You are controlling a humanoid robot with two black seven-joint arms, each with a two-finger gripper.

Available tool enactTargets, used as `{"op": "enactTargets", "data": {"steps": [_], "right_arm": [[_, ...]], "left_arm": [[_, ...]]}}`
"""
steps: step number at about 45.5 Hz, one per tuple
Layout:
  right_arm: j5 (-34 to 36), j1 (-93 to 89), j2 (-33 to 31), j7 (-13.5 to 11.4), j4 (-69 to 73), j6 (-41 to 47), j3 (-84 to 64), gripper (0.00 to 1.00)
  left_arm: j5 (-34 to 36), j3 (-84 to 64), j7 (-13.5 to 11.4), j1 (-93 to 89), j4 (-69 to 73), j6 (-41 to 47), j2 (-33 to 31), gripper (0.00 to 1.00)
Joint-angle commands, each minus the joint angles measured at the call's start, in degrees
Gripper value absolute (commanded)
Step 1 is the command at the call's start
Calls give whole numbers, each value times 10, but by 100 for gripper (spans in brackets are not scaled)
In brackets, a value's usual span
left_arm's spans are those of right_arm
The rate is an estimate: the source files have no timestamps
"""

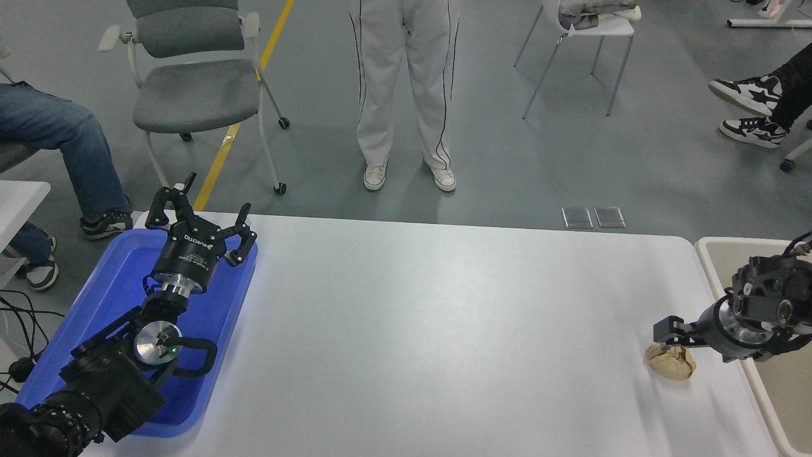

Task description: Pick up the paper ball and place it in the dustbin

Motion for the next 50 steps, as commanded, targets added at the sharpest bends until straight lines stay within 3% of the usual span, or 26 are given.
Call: {"op": "enactTargets", "data": {"steps": [1, 50], "right_arm": [[5, -43, 16, 0, -44, -23, 25, 100], [8, -88, 39, -1, -61, -81, 49, 100]], "left_arm": [[0, 0, 0, 0, 0, 0, 0, 100], [0, 0, 0, 0, 0, 0, 0, 100]]}}
